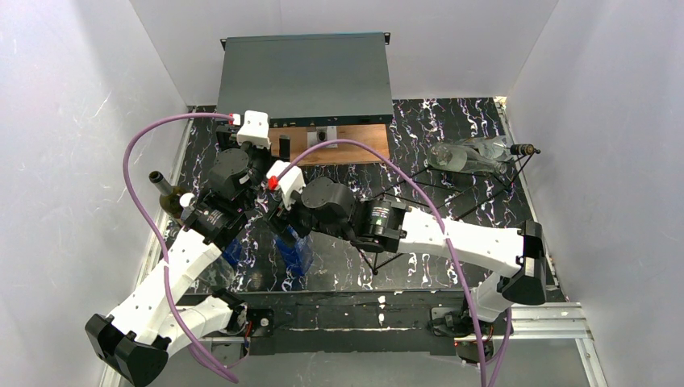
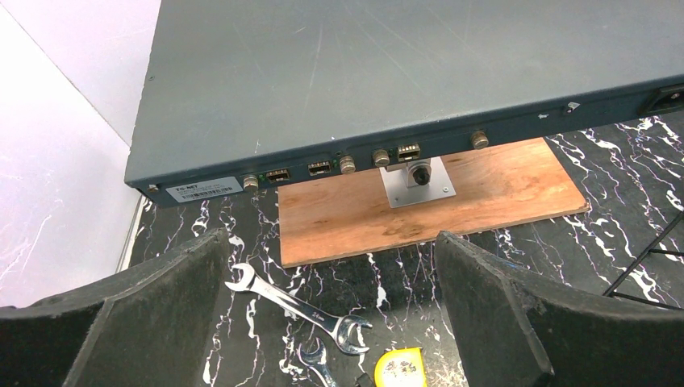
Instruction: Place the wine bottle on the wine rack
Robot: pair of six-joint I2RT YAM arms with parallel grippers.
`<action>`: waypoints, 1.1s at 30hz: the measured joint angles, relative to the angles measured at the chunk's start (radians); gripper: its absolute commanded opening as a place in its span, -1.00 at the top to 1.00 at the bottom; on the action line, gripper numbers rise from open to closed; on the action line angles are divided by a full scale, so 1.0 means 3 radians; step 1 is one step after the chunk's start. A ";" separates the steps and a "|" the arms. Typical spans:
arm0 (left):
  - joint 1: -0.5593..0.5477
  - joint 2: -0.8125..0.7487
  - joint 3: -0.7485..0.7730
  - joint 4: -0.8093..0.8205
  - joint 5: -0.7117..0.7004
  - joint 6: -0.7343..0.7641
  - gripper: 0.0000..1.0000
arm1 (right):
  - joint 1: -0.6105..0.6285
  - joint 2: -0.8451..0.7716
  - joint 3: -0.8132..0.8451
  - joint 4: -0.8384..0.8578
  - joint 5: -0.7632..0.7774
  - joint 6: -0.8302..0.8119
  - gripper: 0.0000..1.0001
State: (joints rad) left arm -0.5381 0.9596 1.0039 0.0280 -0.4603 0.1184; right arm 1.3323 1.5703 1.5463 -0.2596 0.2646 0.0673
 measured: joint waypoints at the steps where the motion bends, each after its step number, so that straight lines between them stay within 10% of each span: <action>1: 0.0000 0.0000 0.0000 0.0000 0.0000 0.0000 -0.97 | 0.0018 0.0001 0.0000 -0.0027 0.0032 -0.0013 -0.57; 17: 0.0000 0.0000 0.0000 0.0000 0.0000 0.0000 -0.97 | 0.0017 -0.0041 -0.0132 0.0168 0.0126 0.0024 -0.21; 26: 0.0000 0.0000 0.0000 0.0000 0.0000 -0.0001 -0.97 | 0.0015 -0.0098 -0.0235 0.0319 0.0158 0.0052 0.97; 33: 0.0000 0.0000 0.0000 0.0000 0.0001 -0.0001 -0.97 | -0.0003 -0.0109 -0.0244 0.0327 0.0258 0.0092 0.97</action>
State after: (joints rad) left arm -0.5381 0.9596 1.0039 0.0280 -0.4599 0.1181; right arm 1.3315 1.5375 1.4731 -0.1616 0.3420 0.0948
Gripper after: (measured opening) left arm 0.983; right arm 0.459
